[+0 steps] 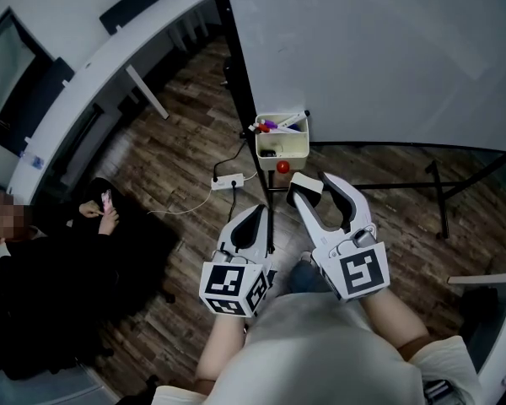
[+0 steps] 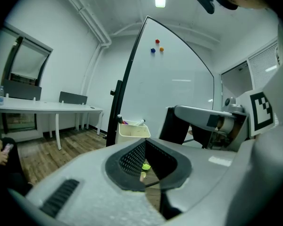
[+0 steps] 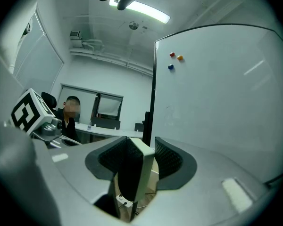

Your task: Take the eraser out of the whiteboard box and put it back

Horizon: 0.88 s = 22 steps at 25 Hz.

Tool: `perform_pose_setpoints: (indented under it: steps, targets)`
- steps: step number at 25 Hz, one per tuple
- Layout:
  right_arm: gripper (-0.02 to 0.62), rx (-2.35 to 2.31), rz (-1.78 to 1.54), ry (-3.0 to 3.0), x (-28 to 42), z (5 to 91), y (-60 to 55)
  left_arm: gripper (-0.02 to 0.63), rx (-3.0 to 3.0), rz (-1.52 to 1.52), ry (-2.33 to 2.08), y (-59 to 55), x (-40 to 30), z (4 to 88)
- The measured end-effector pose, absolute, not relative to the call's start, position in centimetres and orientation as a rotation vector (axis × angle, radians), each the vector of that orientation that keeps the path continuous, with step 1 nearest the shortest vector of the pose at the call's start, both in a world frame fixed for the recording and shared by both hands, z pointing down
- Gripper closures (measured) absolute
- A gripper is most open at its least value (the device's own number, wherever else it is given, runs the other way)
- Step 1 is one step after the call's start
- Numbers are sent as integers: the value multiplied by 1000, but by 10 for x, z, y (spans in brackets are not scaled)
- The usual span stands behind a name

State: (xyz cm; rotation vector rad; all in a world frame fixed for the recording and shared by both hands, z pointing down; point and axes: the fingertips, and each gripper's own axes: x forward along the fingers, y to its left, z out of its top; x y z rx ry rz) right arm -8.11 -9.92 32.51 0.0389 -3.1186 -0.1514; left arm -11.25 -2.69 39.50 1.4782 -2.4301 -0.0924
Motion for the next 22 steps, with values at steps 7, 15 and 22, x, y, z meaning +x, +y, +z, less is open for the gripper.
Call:
perform_pose_setpoints:
  steps: [7, 15, 22]
  targets:
    - [399, 33, -167, -3150, -65, 325, -86, 606, 1496, -91, -2423, -17, -99, 394]
    - [399, 45, -147, -3124, -57, 332, -78, 606, 1510, -97, -2417, -11, -94, 393]
    - [399, 44, -140, -3130, -57, 333, -76, 606, 1522, -104, -2418, -11, -95, 390]
